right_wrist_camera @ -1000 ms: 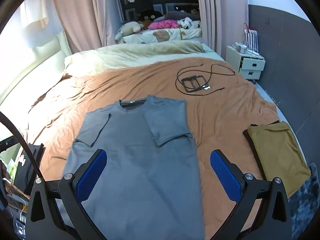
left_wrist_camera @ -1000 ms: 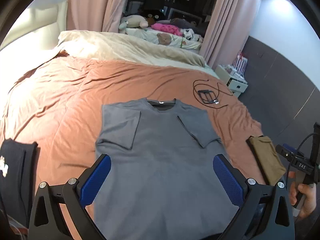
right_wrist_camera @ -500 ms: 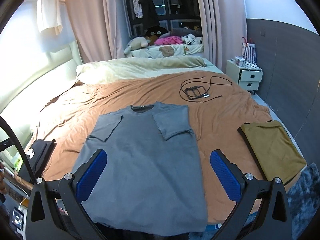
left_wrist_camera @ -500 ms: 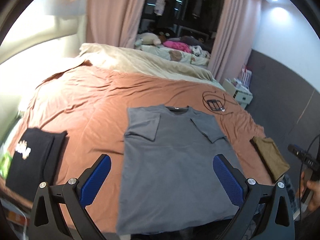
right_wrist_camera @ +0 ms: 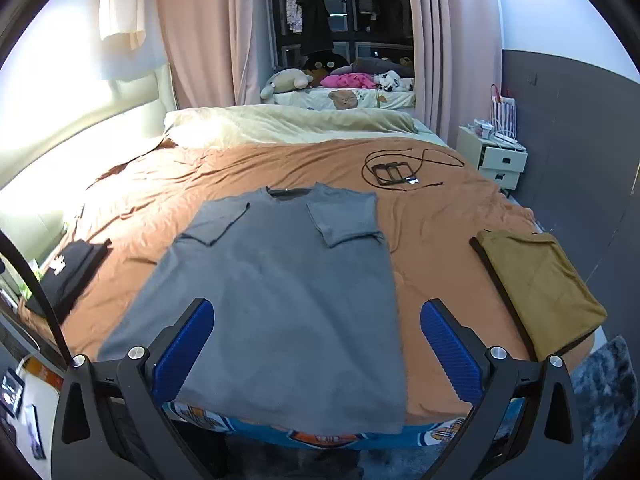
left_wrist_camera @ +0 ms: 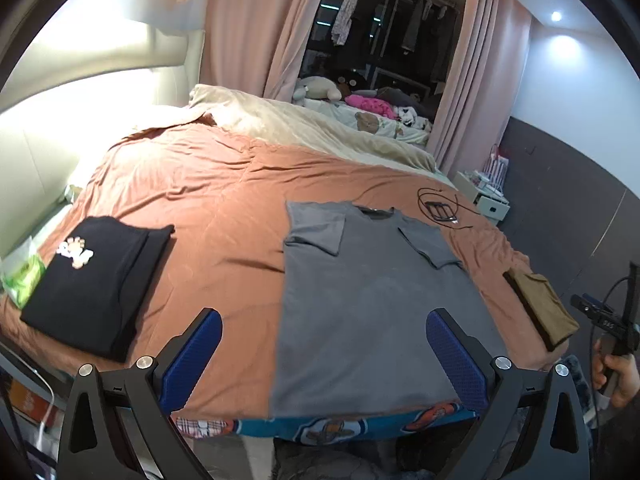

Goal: Fold small clothes

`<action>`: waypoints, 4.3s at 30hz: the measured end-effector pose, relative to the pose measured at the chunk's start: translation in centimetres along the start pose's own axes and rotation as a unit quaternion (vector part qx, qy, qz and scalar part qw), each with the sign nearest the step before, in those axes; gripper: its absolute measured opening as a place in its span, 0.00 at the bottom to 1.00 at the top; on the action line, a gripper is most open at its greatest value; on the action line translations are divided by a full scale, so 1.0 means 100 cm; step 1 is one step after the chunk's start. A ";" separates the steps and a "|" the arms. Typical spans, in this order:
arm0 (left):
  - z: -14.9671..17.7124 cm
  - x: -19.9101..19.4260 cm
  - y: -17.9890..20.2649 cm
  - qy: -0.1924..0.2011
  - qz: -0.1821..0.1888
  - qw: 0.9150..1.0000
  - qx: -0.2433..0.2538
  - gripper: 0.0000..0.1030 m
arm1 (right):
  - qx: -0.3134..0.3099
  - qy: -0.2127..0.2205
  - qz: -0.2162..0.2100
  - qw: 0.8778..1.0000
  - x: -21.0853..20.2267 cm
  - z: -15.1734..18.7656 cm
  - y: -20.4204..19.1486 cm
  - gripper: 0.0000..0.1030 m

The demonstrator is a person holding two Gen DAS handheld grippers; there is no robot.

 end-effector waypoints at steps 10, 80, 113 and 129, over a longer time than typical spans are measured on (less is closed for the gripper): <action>0.061 -0.032 -0.010 0.017 -0.014 1.000 -0.021 1.00 | 0.035 -0.018 -0.013 0.999 -0.022 0.049 0.024 1.00; 0.178 0.166 -0.119 -0.118 0.024 0.976 -0.182 0.44 | 0.323 -0.091 -0.269 0.903 0.147 0.201 0.090 0.31; 0.188 0.160 -0.122 -0.075 0.068 0.973 -0.208 0.22 | 0.357 -0.070 -0.220 0.905 0.077 0.147 0.100 0.02; 0.177 0.140 -0.133 -0.022 0.085 0.956 -0.278 0.06 | 0.359 -0.074 -0.213 0.906 0.076 0.137 0.089 0.02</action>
Point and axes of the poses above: each gripper's, at about its wrist camera, not at the fingertips, and x roughly the way its jaws point, y to its right, z to its underside, the point moved 9 cm from there along x, roughly the way its jaws point, and after that the axes turned 13 degrees about z, right-handed, at the moved point
